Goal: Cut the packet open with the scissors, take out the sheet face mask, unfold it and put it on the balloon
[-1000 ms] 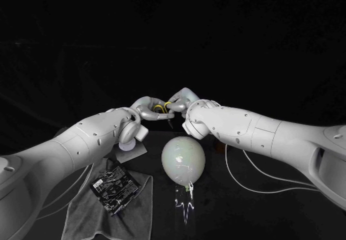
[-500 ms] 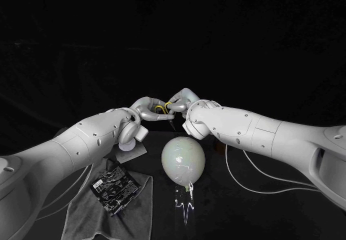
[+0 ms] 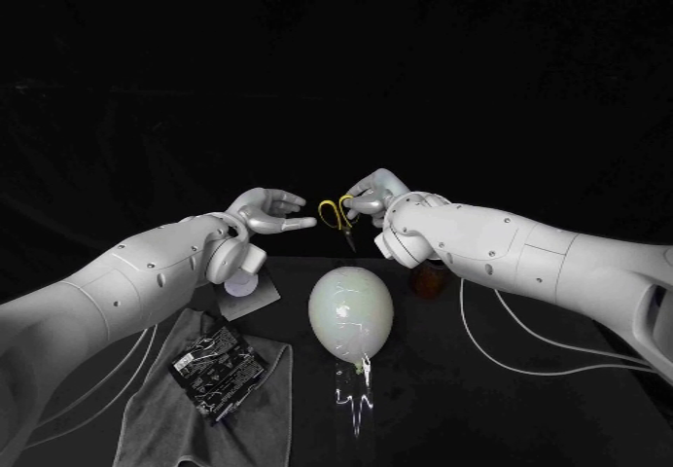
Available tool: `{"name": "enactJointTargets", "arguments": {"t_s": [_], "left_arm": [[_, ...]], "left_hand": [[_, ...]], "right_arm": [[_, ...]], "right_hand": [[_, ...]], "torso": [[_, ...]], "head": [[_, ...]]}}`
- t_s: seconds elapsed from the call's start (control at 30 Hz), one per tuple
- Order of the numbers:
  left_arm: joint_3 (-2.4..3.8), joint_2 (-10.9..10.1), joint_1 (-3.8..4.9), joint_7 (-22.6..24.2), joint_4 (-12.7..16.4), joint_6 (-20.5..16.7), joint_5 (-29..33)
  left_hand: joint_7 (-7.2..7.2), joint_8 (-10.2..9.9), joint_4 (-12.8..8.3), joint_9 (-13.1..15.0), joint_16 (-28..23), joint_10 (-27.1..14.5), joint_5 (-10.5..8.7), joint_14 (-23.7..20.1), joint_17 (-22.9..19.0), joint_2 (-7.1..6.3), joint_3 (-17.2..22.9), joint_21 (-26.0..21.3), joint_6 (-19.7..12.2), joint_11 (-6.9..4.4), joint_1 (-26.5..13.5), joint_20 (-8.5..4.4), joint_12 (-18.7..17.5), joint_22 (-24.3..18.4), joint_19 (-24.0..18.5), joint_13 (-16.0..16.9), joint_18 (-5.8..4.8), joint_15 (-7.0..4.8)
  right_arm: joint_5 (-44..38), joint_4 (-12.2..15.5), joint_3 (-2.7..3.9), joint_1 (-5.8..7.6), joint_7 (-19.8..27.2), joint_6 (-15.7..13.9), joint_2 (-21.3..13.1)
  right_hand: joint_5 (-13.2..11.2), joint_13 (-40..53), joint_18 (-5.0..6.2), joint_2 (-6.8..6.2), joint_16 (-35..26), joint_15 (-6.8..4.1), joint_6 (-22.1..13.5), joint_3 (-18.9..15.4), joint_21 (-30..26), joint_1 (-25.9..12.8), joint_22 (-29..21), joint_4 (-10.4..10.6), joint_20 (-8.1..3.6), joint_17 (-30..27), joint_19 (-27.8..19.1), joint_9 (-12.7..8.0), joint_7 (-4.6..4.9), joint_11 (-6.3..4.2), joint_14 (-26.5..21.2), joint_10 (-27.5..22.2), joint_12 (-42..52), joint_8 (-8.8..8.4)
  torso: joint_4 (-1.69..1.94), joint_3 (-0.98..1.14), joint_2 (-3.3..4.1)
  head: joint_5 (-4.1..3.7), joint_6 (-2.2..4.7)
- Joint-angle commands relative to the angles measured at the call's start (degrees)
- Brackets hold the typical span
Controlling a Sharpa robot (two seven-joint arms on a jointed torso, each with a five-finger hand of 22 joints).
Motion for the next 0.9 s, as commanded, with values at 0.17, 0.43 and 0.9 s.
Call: {"name": "enactJointTargets", "arguments": {"t_s": [0.17, 0.43, 0.9], "left_arm": [[0.04, -5.35, 0.10, 1.92, 5.30, -3.11, 7.72], [-0.11, -13.86, -0.15, 4.23, 14.28, -4.84, 13.90], [-0.49, -23.31, -1.63, 12.24, 26.76, -9.52, 24.14]], "left_hand": [[8.14, 1.24, -0.05, 0.47, 0.91, 1.50, -5.14, 0.56, 0.41, 0.01, -1.02, 0.40, -0.21, 0.30, -2.32, 0.05, 0.92, 0.18, 1.06, 0.22, -0.71, 0.54], [8.22, 3.20, -0.19, 0.84, 7.91, 4.97, -7.22, 7.53, 3.36, 1.14, 7.10, 3.70, 1.53, -0.01, 0.24, -0.12, 3.12, 2.12, 11.14, 0.64, -0.08, -0.18], [3.15, 3.08, -0.92, -3.71, 10.64, 24.32, -9.49, 26.53, 2.58, 9.62, 18.03, 8.92, 16.85, -5.36, 3.57, -0.45, 4.21, 3.79, 23.98, -0.88, 1.39, -4.94]], "right_arm": [[6.95, 3.07, 0.31, 1.59, 4.91, 0.50, -5.15], [10.72, 7.50, 0.44, 4.32, 6.80, 2.08, -12.42], [12.18, 13.48, 0.40, 7.53, 6.24, 2.48, -21.67]], "right_hand": [[0.17, 0.05, 0.52, 0.30, 0.21, -0.46, 0.52, 0.42, -0.55, -0.03, 8.40, 0.02, -0.06, -0.15, 0.04, 10.53, -0.05, -0.39, 2.34, 0.17, -0.20, 0.53], [0.17, 0.06, 0.51, 0.30, 0.23, -0.46, 0.51, 0.42, -0.52, -0.03, 8.41, 0.01, -0.06, -0.09, 0.05, 10.54, -0.05, -0.39, 2.35, 0.17, -0.20, 0.53], [0.16, 0.06, 0.53, 0.17, 0.21, -0.45, 0.46, 0.39, -0.60, -0.09, 8.40, -0.03, -0.06, -0.16, 0.01, 10.58, -0.02, -0.36, 2.34, 0.11, -0.25, 0.50]], "torso": [[-0.03, 0.04, -0.08], [-0.17, 0.16, -0.10], [-0.37, 0.37, -0.38]], "head": [[-1.29, -0.53], [-2.42, -0.50], [-4.40, -0.77]]}}
